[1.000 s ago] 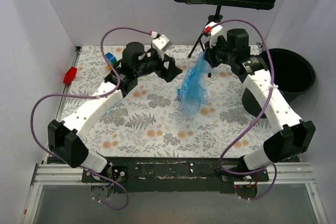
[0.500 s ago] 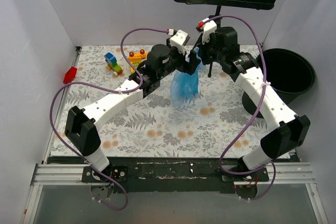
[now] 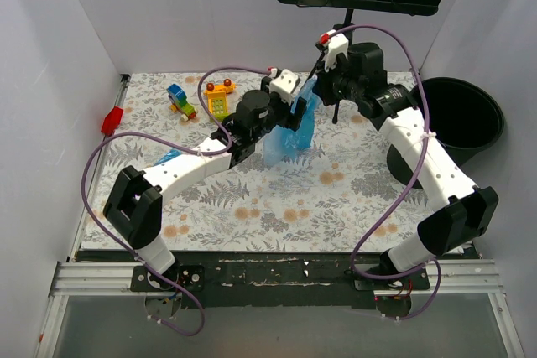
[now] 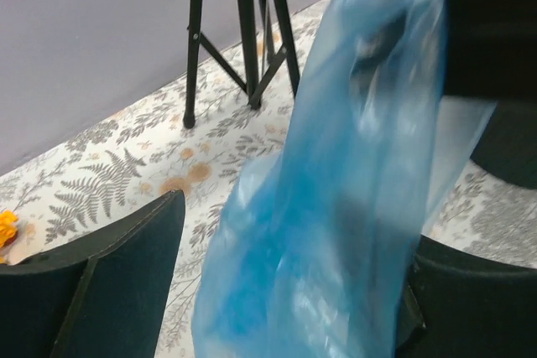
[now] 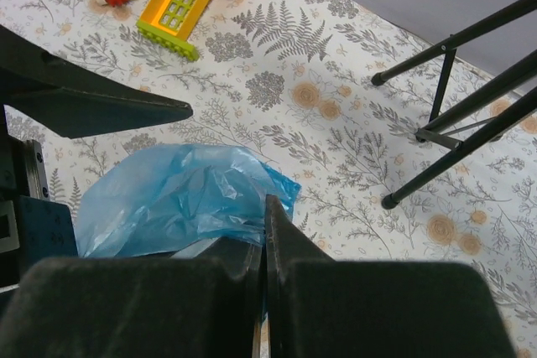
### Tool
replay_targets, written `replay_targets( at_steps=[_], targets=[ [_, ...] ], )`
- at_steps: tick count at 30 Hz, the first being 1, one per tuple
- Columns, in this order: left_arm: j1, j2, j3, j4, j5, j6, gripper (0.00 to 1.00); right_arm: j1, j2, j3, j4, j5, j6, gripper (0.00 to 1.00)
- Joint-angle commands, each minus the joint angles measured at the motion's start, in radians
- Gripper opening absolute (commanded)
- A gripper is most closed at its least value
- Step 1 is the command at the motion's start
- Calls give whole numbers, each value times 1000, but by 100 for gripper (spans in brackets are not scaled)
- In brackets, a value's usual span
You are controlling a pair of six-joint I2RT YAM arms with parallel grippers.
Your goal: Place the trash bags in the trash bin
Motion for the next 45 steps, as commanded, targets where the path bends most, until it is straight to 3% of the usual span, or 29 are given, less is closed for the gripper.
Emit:
replay_targets(
  at_steps=[1,7,14,21,25,38,42,45],
  targets=[
    [6,-22,-51,63,-61,100,71,-24,-37,63,-18,-43,11,1],
    [72,-83,-161,54,-92,122,71,-61,-55,51,-26,-51,-9,1],
    [166,-152,-296,35,-28,101,73,-113,-62,68,-33,-75,-6,1],
    [184,-183,-295,45,311,-70,76,-127,-57,83,-52,-145,7,1],
    [181,-156,-253,37,382,-157,77,-127,-51,92,-56,-145,7,1],
    [161,65,-215,104,285,-263,73,-151,-40,109,-56,-218,66,1],
    [166,96,-197,98,409,-304,37,-176,-40,96,-53,-224,74,1],
    [183,75,-187,42,477,-295,1,-199,-36,92,-62,-220,51,1]
  ],
)
